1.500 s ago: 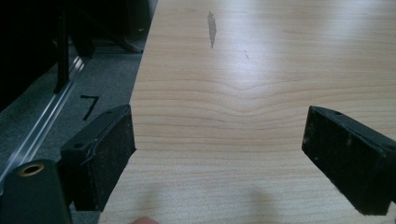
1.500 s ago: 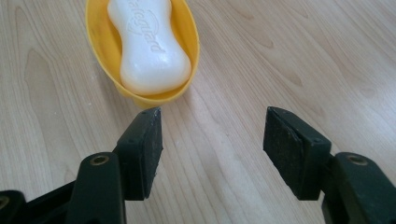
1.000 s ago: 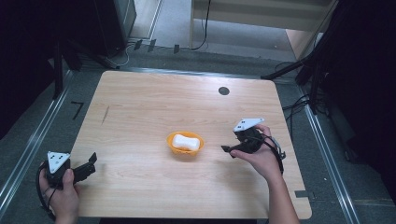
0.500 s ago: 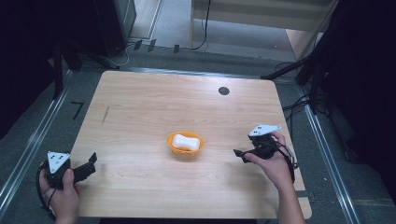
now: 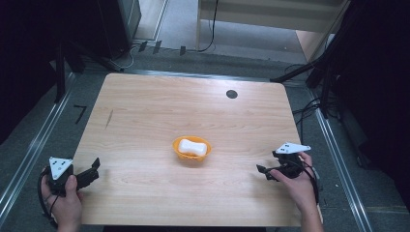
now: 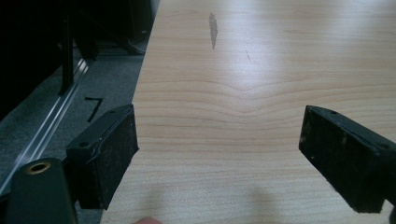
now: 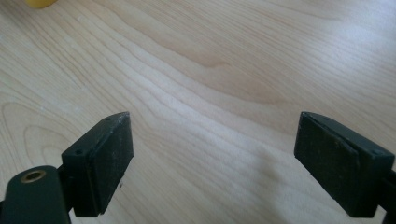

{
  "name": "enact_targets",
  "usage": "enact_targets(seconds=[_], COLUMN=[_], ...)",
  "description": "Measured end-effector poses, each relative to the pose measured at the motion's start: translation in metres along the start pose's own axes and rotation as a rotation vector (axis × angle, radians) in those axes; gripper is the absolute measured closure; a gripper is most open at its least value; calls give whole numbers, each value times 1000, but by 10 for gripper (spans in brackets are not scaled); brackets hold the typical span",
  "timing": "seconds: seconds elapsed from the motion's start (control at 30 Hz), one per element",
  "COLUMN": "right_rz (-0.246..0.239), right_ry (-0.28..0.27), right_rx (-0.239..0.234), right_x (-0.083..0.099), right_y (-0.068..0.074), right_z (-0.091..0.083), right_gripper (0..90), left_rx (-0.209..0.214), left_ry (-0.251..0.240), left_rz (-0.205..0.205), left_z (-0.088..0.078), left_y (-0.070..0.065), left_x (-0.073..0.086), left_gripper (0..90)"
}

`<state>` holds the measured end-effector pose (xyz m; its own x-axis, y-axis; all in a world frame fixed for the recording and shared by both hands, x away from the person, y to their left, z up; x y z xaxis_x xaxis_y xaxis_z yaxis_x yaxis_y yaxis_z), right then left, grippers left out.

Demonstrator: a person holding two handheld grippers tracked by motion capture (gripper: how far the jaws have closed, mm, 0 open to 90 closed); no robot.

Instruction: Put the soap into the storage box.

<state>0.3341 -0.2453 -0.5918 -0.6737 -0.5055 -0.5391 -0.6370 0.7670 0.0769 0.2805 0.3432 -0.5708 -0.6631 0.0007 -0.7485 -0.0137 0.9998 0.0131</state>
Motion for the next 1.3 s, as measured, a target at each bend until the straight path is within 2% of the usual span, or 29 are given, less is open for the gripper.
enact_targets(seconds=[0.4,0.6,0.7,0.9,1.3], right_rz=[71,90,117,127,183], right_ry=[-20,-31,-47,-57,-95], right_rx=[18,28,38,51,61], right_x=[35,48,58,70,97], right_y=[-13,-18,-24,-27,-35], right_z=[-5,-9,-16,-23,-39], right_gripper=[111,109,106,106,101], left_rx=[-3,-4,-5,-6,-6], left_ry=[-2,-4,-6,-5,-6], left_rz=[1,2,2,4,8], left_z=[0,0,0,0,-1], left_y=[0,0,0,-1,-2], left_x=[0,0,0,0,0], left_gripper=[129,131,132,132,133])
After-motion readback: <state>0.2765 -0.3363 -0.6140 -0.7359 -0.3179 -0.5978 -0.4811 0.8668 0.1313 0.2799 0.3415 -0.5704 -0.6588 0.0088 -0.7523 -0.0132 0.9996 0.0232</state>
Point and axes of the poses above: each handheld gripper's, and its own axes: z roughly forward along the jaws, x roughly out of its underside, y roughly to its left, the point moved 10 cm from there along z, roughly forward along the jaws, and after that the axes turned 12 degrees about y, right-handed, at the moved point
